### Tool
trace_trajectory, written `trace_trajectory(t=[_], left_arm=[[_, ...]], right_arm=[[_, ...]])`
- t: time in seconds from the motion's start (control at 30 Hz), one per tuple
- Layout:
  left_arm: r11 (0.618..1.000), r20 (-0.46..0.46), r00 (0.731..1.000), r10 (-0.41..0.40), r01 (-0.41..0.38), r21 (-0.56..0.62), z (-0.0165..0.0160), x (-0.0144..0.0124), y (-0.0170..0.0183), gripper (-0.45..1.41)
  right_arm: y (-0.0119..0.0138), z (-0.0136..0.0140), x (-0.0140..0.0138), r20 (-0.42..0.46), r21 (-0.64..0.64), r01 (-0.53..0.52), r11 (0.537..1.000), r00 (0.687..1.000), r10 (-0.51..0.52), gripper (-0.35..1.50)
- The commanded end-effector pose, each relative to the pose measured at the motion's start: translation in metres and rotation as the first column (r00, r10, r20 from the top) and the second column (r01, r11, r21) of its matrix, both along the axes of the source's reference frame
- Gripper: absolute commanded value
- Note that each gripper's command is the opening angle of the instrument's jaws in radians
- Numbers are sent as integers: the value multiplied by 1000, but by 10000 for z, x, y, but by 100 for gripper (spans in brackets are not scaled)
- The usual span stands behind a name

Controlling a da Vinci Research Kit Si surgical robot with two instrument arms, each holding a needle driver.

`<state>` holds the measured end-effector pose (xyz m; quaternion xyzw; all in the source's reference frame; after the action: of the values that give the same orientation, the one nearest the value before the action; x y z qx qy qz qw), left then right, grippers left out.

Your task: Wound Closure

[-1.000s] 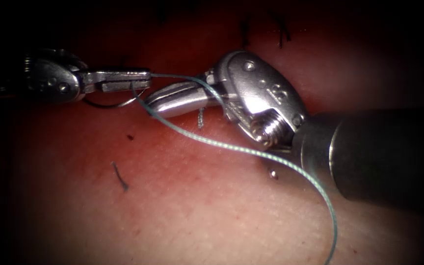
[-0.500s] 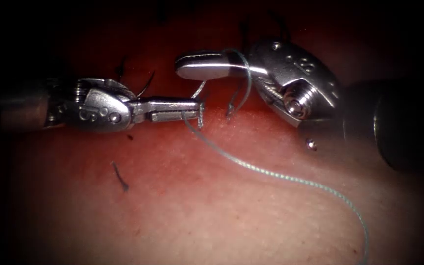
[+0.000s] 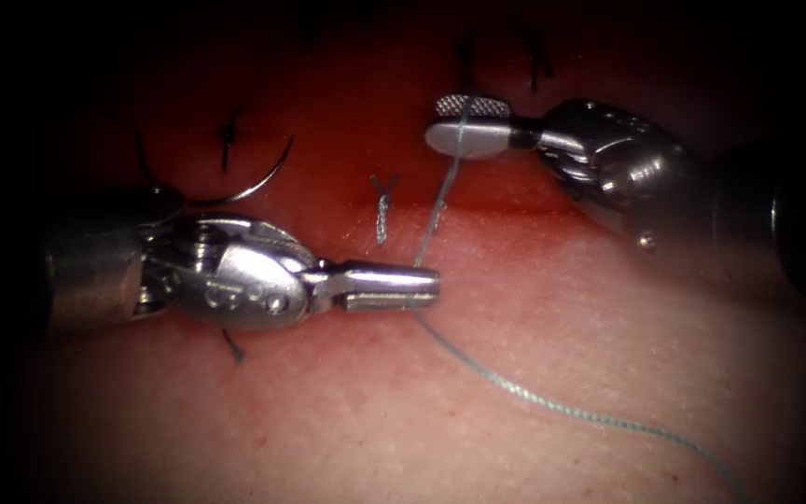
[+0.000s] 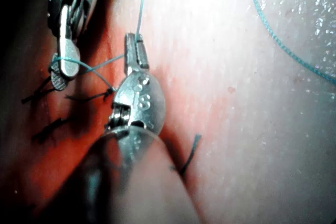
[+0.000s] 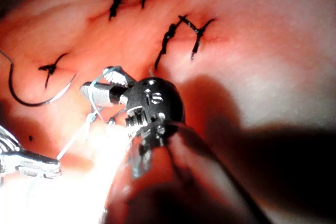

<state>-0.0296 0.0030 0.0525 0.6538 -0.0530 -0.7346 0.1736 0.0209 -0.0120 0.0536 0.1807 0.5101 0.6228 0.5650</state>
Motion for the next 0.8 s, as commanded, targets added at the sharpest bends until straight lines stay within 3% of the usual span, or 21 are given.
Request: trace_trajectory(t=[0.03,0.13,0.3,0.47,0.73,0.8], left_arm=[[1000,-1,1000,1,-1,-1,3,-9,2,-45],[1000,-8,1000,6,-6,-2,2,-13,0,-45],[1000,-20,1000,16,-16,-5,4,-16,-4,-45],[1000,-31,999,28,-28,-2,5,-19,-8,-45],[999,-27,999,43,-43,2,3,-25,-14,-45],[999,-25,999,45,-45,0,2,-26,-16,-45]], right_arm=[[-5,1,6,-11,70,-24,997,1000,25,74],[-15,2,-1,2,163,-45,986,999,45,71],[-22,11,-3,-10,286,-95,953,995,102,110],[-28,29,-4,0,442,-102,891,994,114,108],[-7,58,-3,34,456,-140,879,990,140,106],[-3,64,-4,67,418,-163,893,987,149,106]])
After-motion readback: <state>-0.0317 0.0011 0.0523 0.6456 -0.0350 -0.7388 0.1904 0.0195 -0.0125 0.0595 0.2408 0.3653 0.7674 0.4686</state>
